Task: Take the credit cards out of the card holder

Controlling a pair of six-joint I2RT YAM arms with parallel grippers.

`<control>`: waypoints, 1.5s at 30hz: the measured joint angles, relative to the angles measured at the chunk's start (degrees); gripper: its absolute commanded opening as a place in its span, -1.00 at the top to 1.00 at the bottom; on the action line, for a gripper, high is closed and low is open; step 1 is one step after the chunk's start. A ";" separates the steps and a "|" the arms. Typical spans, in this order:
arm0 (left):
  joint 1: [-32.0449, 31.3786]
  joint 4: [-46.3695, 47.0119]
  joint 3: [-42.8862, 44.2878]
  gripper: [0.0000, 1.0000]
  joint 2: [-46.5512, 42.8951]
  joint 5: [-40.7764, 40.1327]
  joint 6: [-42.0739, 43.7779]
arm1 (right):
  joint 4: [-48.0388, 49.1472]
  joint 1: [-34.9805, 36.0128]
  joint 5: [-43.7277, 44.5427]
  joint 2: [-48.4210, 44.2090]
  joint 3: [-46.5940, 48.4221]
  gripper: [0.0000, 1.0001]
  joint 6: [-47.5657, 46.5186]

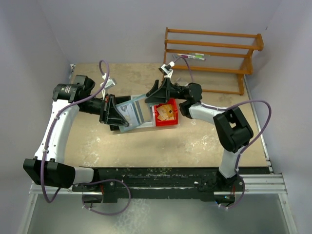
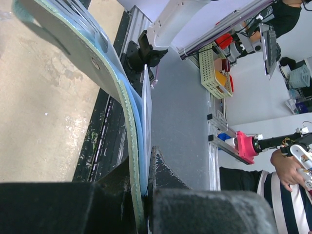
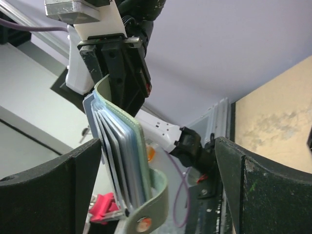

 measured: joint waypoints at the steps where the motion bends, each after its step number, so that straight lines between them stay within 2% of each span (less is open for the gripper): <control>1: -0.04 -0.02 0.00 1.00 0.00 -0.02 -0.02 | 0.35 0.15 0.00 0.68 -0.02 -0.99 1.75; 4: -0.07 0.02 0.00 1.00 0.02 -0.09 -0.02 | 1.46 0.74 -0.24 -0.04 -0.13 -1.00 4.68; 6: -0.07 0.07 0.00 1.00 0.02 -0.28 -0.07 | 2.25 1.05 -0.66 -1.66 -0.44 -0.89 5.60; 14: -0.07 3.74 0.00 1.00 0.04 -3.06 -4.31 | 4.94 1.86 -1.97 -5.49 -2.84 0.13 6.73; 17: -0.07 5.75 0.00 0.99 -0.07 -3.72 -6.64 | 4.92 2.51 -2.89 -5.46 -2.84 0.32 6.60; 19: -0.07 6.82 0.00 0.97 -0.17 -3.98 -8.02 | 4.94 3.02 -3.41 -5.46 -2.84 0.58 6.34; 21: -0.09 7.30 0.00 0.88 -0.31 -4.09 -8.81 | 4.94 3.32 -4.07 -5.40 -2.84 0.82 5.81; 23: -0.13 7.45 0.00 0.64 -0.44 -4.04 -9.25 | 4.85 3.30 -4.13 -5.33 -2.86 1.00 5.57; 26: -0.17 7.52 0.00 0.43 -0.50 -3.48 -8.79 | 4.81 3.34 -4.09 -5.38 -3.02 1.00 5.09; 29: -0.13 8.02 -0.17 0.35 -0.55 -2.23 -8.24 | 4.52 3.43 -3.85 -6.27 -4.33 1.00 3.78; 33: 0.90 11.21 -3.19 0.34 -1.36 0.52 -9.75 | 3.65 3.54 -1.64 -11.04 -8.52 1.00 -0.52; 39: 3.65 21.62 -8.72 0.31 -2.84 5.99 -18.84 | 1.40 3.61 2.56 -19.15 -13.64 1.00 -6.99; 45: 3.76 26.40 -8.52 -0.03 -3.10 7.67 -22.73 | -0.17 3.74 6.62 -19.80 -15.02 1.00 -9.33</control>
